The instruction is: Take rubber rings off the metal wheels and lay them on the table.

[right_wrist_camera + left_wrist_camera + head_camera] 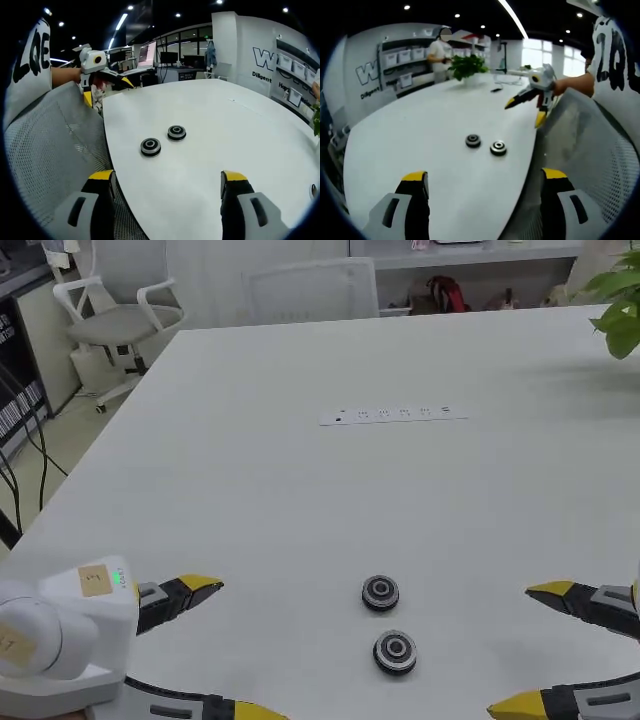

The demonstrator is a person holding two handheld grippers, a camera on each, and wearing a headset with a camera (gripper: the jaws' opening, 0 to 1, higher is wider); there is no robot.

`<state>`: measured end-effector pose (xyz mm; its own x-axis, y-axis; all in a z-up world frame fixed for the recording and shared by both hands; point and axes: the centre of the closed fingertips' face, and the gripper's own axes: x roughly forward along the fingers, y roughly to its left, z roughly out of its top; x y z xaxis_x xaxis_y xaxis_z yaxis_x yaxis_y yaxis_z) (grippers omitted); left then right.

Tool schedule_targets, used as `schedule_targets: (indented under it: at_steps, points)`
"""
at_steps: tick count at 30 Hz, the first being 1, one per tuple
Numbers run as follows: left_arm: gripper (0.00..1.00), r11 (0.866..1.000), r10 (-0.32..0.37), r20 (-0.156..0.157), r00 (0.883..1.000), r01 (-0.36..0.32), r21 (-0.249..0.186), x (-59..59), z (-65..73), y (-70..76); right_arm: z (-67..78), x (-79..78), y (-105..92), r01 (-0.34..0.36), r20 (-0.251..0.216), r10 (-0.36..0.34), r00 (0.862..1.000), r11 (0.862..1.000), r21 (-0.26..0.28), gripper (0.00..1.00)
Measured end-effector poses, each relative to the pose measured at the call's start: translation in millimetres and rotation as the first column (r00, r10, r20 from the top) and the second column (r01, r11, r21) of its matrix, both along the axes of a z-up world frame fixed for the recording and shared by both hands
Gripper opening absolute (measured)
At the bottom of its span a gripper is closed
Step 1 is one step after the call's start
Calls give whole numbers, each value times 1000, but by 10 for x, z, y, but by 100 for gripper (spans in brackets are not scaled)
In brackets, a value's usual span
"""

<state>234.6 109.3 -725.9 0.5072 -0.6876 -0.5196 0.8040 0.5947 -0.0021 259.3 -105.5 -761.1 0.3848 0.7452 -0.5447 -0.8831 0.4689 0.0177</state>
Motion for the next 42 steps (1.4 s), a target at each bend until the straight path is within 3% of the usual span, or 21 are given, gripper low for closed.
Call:
schedule_targets:
  at_steps: [28, 42]
  points:
    - [92, 999, -21, -6, 1000, 21, 26, 0, -55, 7, 0, 11, 1, -13, -1, 13, 1000, 1000, -5, 82]
    - [90, 997, -44, 6, 999, 44, 58, 104, -29, 30, 20, 66, 13, -22, 0, 22, 1000, 1000, 3, 79]
